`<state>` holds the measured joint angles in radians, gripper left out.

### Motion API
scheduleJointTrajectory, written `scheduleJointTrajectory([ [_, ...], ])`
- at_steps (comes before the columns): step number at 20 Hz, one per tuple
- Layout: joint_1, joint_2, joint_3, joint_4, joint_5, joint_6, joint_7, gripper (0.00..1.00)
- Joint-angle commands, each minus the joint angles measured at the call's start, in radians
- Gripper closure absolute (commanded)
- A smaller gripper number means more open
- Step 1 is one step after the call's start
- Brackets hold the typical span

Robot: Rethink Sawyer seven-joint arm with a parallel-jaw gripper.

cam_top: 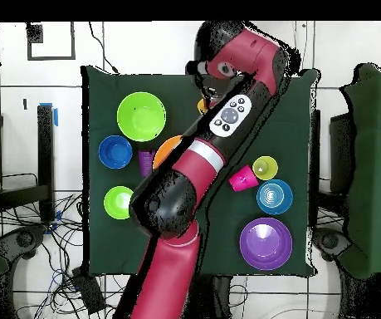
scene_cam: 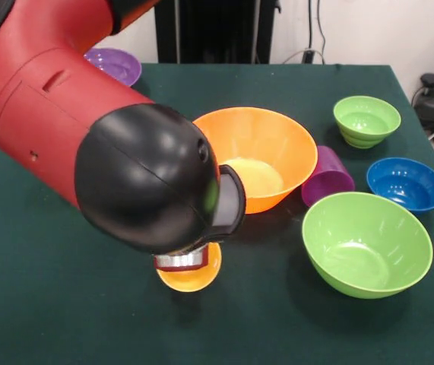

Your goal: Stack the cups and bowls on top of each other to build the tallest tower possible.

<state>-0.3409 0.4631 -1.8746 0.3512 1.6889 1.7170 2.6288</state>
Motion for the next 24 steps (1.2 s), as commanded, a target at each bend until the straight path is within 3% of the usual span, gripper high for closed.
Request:
scheduleJointTrajectory([
  [1, 0.051, -0.096, 0.170, 0.034, -0.172, -0.128, -0.133, 1.00],
  [16, 0.206, -0.220, 0.525, 0.247, -0.433, -0.257, -0.203, 1.00],
  [22, 0.278, -0.261, 0.691, 0.398, -0.523, -0.338, -0.257, 1.00],
  [24, 0.318, -0.287, 0.756, 0.478, -0.545, -0.413, -0.294, 1.00],
])
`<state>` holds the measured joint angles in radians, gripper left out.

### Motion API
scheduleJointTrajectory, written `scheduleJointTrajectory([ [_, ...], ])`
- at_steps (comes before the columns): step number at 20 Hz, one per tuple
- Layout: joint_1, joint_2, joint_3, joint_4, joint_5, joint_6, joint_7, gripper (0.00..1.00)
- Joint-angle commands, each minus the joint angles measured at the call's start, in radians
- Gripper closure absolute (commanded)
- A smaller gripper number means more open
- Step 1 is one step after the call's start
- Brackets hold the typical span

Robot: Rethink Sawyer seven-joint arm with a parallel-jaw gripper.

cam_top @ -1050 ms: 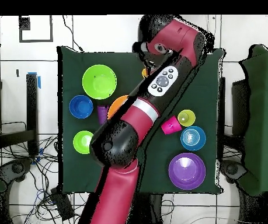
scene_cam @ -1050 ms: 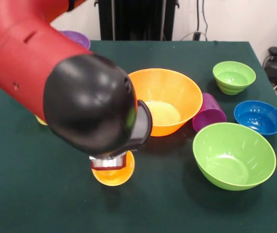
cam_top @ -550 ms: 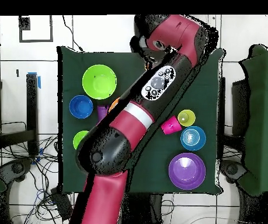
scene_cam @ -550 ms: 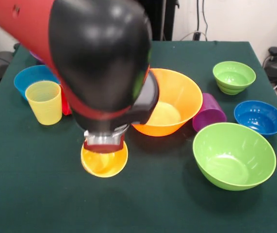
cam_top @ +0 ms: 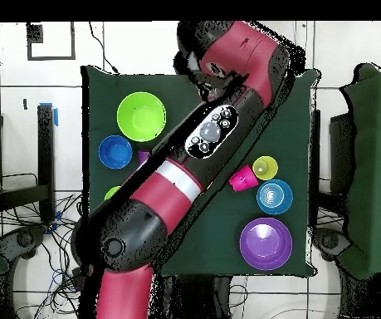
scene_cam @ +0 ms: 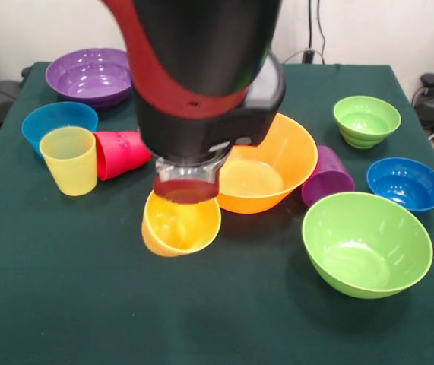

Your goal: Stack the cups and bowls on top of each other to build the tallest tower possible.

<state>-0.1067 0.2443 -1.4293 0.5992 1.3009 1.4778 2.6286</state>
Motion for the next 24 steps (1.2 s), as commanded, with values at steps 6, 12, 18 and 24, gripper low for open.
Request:
scheduleJointTrajectory([
  [6, 0.143, -0.158, 0.465, 0.392, -0.216, -0.381, -0.385, 1.00],
  [12, 0.160, -0.243, 0.570, 0.492, -0.275, -0.465, -0.385, 1.00],
  [18, 0.168, -0.339, 0.616, 0.555, -0.347, -0.495, -0.358, 1.00],
  [24, 0.177, -0.399, 0.630, 0.550, -0.412, -0.438, -0.281, 1.00],
])
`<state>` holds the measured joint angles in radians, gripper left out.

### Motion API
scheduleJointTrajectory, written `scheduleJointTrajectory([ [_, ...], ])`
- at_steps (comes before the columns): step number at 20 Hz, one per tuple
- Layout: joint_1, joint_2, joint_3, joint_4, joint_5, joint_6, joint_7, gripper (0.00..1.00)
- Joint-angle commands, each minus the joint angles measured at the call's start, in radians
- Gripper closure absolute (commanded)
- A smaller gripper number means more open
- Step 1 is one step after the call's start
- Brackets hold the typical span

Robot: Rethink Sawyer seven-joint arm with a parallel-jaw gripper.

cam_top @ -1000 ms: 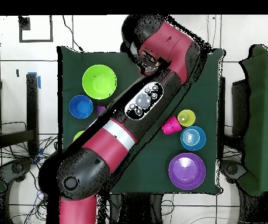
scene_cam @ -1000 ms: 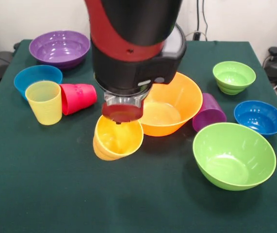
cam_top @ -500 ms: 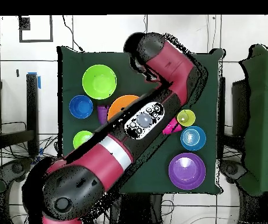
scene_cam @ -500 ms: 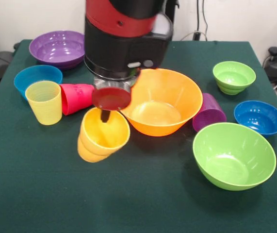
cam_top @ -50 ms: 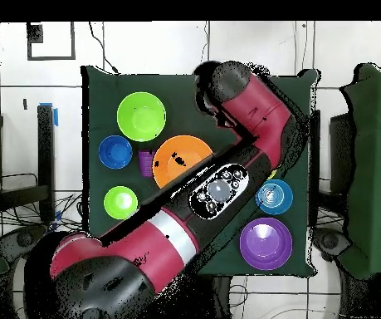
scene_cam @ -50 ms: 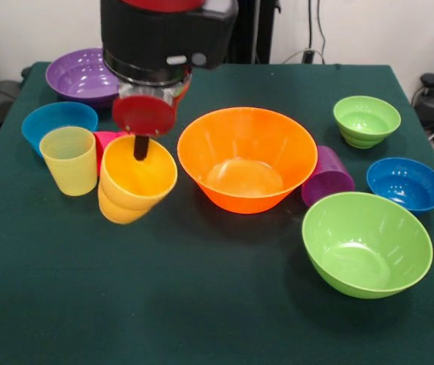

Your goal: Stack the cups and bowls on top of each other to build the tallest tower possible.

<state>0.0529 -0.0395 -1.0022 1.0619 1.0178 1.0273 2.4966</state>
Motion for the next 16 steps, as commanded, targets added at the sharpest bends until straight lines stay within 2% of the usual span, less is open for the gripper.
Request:
scheduleJointTrajectory([
  [1, 0.020, -0.123, 0.212, 0.096, -0.135, 0.005, -0.143, 1.00],
  [7, 0.040, -0.175, 0.261, 0.144, -0.163, -0.033, -0.096, 1.00],
  [16, 0.058, -0.209, 0.314, 0.173, -0.184, -0.064, -0.036, 1.00],
])
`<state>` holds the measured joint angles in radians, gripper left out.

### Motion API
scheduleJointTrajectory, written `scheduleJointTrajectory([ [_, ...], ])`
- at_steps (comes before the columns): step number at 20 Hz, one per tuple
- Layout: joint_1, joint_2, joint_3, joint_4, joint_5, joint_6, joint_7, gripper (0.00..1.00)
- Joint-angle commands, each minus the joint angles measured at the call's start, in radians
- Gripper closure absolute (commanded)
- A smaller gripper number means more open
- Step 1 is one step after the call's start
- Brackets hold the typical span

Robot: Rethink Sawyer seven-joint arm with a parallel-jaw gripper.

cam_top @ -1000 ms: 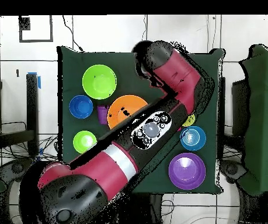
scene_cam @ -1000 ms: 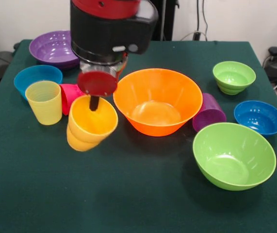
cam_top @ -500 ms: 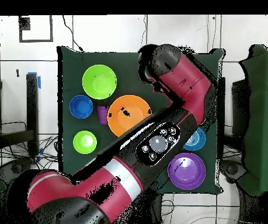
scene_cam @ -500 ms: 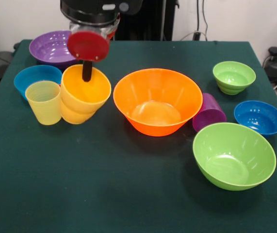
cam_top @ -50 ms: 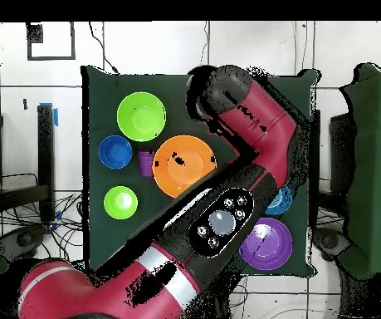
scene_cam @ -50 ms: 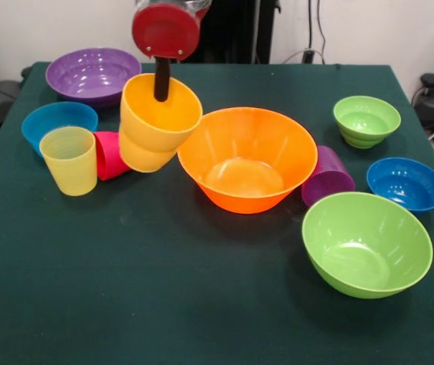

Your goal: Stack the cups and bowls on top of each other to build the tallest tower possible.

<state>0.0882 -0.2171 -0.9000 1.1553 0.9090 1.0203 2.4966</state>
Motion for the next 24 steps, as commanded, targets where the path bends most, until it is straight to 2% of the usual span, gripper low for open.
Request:
scheduleJointTrajectory([
  [1, 0.023, -0.033, 0.217, 0.081, -0.078, -0.059, -0.031, 1.00],
  [14, 0.032, -0.072, 0.277, 0.115, -0.087, -0.057, 0.011, 1.00],
  [20, 0.076, -0.127, 0.285, 0.205, -0.097, -0.096, 0.004, 1.00],
  [24, 0.095, -0.155, 0.301, 0.265, -0.086, -0.174, -0.023, 1.00],
])
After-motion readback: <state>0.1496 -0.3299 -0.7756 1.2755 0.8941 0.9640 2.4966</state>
